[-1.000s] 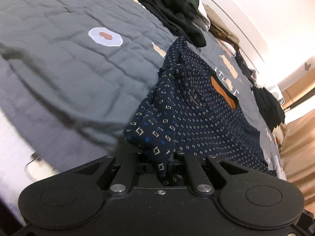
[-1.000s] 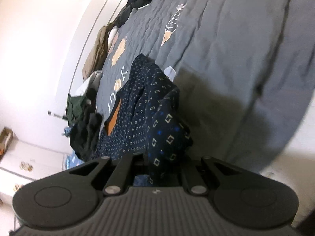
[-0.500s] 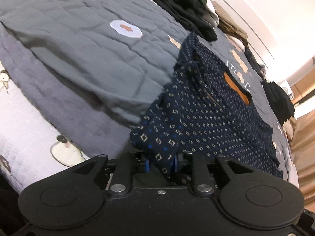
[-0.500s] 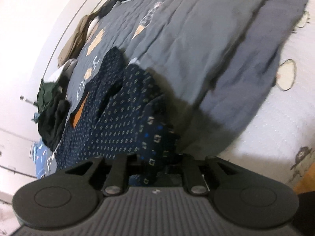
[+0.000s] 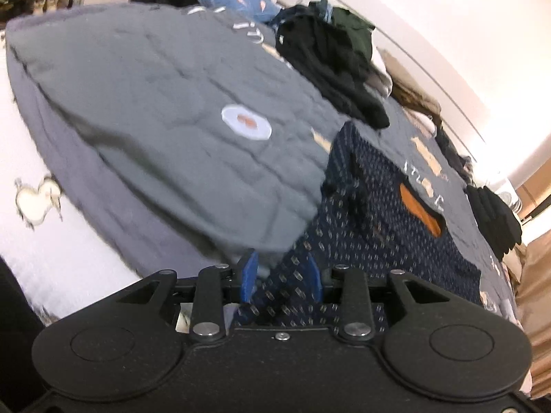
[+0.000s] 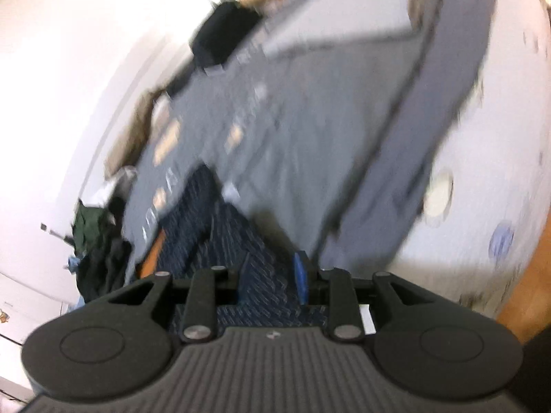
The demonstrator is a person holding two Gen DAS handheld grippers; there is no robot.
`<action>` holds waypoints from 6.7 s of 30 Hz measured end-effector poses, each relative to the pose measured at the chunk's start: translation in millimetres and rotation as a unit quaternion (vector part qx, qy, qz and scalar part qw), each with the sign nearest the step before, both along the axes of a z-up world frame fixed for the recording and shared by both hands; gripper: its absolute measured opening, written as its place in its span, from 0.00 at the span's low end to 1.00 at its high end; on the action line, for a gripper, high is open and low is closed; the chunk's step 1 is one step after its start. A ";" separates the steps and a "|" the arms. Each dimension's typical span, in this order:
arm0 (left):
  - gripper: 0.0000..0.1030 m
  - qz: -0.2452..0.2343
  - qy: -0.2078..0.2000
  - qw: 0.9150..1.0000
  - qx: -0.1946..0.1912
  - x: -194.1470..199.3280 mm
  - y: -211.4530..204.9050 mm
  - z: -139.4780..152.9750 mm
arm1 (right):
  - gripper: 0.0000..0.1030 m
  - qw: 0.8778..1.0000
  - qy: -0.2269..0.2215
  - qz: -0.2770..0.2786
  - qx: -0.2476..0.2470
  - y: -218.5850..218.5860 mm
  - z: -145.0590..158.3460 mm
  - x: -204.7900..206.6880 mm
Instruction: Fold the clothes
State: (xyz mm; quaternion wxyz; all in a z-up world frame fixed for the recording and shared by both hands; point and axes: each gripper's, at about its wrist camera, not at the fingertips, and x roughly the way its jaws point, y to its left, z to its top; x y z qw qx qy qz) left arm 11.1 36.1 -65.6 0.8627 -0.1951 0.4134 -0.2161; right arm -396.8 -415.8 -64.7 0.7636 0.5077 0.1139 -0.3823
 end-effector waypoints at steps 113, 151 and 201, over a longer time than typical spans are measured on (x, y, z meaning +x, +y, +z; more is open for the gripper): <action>0.87 -0.218 -0.145 0.947 0.188 38.4 -127.3 15.1 | 0.83 0.934 0.214 0.227 -0.176 -33.5 -4.4 138.7; 0.86 -0.226 -0.151 0.939 0.211 41.0 -133.0 11.2 | 0.06 0.946 0.118 0.251 -0.165 -26.2 2.4 143.3; 0.23 -0.266 -0.135 0.923 0.243 63.9 -155.5 -10.2 | 0.40 0.926 0.208 0.249 -0.195 -27.7 -14.8 163.4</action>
